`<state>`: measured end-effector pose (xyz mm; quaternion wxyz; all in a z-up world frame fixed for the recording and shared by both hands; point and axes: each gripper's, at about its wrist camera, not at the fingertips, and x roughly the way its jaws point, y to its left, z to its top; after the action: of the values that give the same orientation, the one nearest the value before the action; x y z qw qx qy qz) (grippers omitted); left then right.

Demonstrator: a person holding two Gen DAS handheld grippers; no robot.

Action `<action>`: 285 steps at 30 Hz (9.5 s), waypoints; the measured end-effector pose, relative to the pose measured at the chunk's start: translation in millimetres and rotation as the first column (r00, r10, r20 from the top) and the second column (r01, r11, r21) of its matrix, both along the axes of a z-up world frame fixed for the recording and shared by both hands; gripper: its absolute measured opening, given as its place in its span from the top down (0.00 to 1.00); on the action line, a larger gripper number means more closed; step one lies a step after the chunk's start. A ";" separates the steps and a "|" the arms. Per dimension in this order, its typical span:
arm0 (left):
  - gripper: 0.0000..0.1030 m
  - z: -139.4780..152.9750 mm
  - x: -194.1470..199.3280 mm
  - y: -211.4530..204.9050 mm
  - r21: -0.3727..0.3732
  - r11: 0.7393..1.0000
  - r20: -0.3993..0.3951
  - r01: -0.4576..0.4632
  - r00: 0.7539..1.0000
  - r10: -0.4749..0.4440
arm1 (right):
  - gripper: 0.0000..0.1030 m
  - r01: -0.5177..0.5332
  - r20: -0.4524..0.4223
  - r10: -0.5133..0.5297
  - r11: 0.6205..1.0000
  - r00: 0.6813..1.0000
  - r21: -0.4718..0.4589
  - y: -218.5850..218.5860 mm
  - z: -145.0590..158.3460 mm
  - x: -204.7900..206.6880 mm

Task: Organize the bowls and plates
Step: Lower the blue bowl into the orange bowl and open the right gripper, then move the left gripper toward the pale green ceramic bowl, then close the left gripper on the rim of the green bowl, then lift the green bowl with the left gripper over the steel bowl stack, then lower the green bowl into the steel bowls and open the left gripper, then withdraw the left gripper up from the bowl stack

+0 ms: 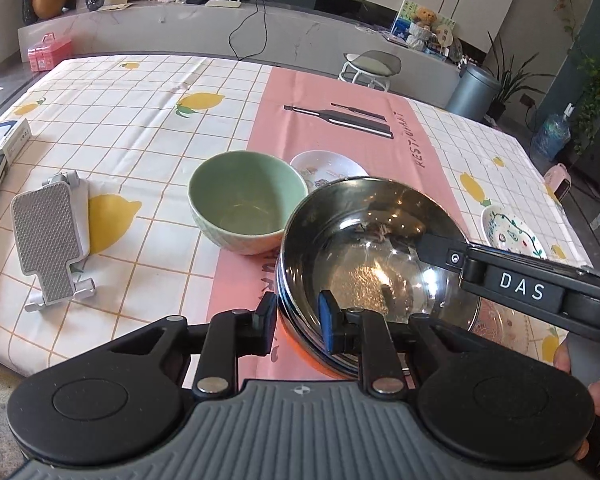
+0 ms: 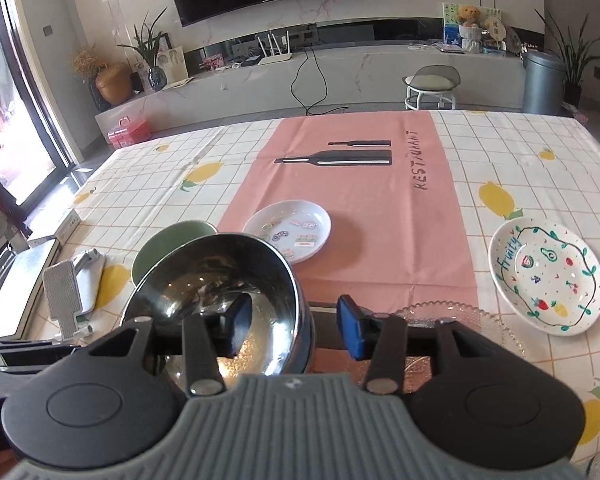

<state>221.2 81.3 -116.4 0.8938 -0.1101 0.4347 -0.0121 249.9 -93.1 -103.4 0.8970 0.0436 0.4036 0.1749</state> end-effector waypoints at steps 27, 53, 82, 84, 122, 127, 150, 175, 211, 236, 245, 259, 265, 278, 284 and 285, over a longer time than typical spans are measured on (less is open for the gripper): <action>0.46 -12.5 0.7 17.5 -0.043 0.995 0.048 -0.085 0.995 0.087 | 0.43 0.075 -0.121 -0.059 0.988 0.991 0.136 -28.5 -35.3 28.3; 0.47 -13.2 0.8 23.9 -0.111 0.989 0.055 -0.095 0.993 0.102 | 0.40 0.056 -0.124 -0.038 0.988 0.992 0.144 -25.1 -42.6 32.6; 0.42 36.3 33.4 59.9 -0.152 0.979 0.188 -0.135 0.969 0.163 | 0.29 -0.032 0.074 0.018 0.982 0.997 0.187 -15.8 21.8 30.1; 0.42 33.7 40.9 66.9 -0.149 0.978 0.157 -0.144 0.973 0.167 | 0.29 -0.044 0.086 0.031 0.986 0.996 0.159 -10.0 28.9 34.5; 0.46 -34.0 80.6 109.8 -0.252 0.941 -0.161 -0.225 0.969 0.188 | 0.60 -0.241 -0.326 0.182 0.959 0.928 -0.151 115.6 -24.9 117.5; 0.46 -35.6 80.7 102.1 -0.213 0.954 -0.186 -0.211 0.967 0.172 | 0.65 -0.297 -0.380 0.222 0.943 0.898 -0.152 119.3 -33.1 121.1; 0.65 -48.6 79.7 116.2 -0.249 0.911 -0.234 -0.328 0.934 0.272 | 0.84 -0.313 -0.444 0.232 0.943 0.865 -0.116 153.5 -56.6 124.7; 0.85 -11.0 60.9 116.5 -0.327 0.894 -0.019 -0.306 0.948 0.318 | 0.89 -0.161 -0.324 0.165 0.986 0.931 0.040 132.0 -19.1 106.3; 0.84 26.5 34.3 26.0 -0.267 0.923 0.078 0.278 0.961 -0.267 | 0.89 0.175 -0.235 -0.127 0.965 0.964 0.197 -11.2 27.0 -15.9; 0.78 18.4 32.2 18.1 -0.195 0.942 -0.010 0.274 0.960 -0.281 | 0.89 0.153 -0.281 -0.090 0.966 0.956 0.210 -16.8 2.9 -8.4; 0.70 20.1 31.4 18.1 -0.146 0.958 0.005 0.246 0.969 -0.248 | 0.84 0.134 -0.320 -0.054 0.963 0.946 0.233 -4.3 -7.8 -2.2; 0.44 41.0 16.2 23.0 -0.116 0.955 0.155 0.272 0.955 -0.253 | 0.84 0.059 -0.220 -0.033 0.992 0.975 0.114 12.4 -6.2 -2.3; 0.35 45.6 16.3 37.3 -0.229 0.933 0.175 0.278 0.954 -0.241 | 0.89 0.061 -0.177 -0.049 0.996 0.983 0.062 12.0 -3.7 -0.7; 0.35 15.9 30.7 33.5 0.051 0.992 0.021 0.113 0.993 -0.115 | 0.42 0.015 -0.015 -0.014 0.999 1.000 0.052 17.5 22.9 -20.5; 0.28 6.6 27.7 35.9 0.047 0.993 -0.014 0.106 0.994 -0.106 | 0.39 0.102 0.009 -0.103 0.994 0.995 0.047 0.2 15.0 -7.9; 0.27 5.6 27.9 35.2 0.055 0.992 -0.021 0.112 0.994 -0.111 | 0.39 0.114 -0.005 -0.114 0.992 0.993 0.043 -2.1 9.4 -4.8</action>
<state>249.1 116.5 -110.8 0.8904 -0.0606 0.4484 -0.0489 245.1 -95.2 -94.0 0.9039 0.0864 0.3975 0.1319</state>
